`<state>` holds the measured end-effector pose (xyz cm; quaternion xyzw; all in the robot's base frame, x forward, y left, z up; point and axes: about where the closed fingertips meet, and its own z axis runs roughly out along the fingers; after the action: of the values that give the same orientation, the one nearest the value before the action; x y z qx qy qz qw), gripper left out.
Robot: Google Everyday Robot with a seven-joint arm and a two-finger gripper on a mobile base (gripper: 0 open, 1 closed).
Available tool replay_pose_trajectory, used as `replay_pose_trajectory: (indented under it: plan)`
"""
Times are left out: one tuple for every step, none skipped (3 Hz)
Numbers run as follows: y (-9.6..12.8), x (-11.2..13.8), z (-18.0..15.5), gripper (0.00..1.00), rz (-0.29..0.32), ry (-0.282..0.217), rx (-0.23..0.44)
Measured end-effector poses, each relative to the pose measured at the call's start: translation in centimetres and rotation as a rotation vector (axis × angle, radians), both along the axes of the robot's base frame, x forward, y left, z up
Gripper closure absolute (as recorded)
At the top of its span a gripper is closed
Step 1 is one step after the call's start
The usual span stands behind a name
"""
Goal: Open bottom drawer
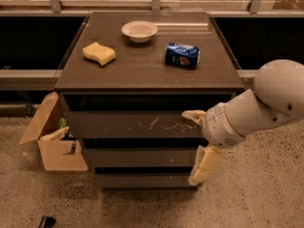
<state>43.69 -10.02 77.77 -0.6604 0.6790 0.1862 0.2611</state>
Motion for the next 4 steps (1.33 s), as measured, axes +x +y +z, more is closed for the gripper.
replay_pose_trajectory:
  plan:
    - [0.9,-0.9,-5.7,0.00,0.069,0.030,-0.013]
    - [1.4,-2.6,-12.9,0.00,0.111,0.092,-0.026]
    - [1.9,-4.1,-19.4,0.00,0.123,0.142,-0.035]
    - [1.9,-4.1,-19.4,0.00,0.123,0.142,-0.035]
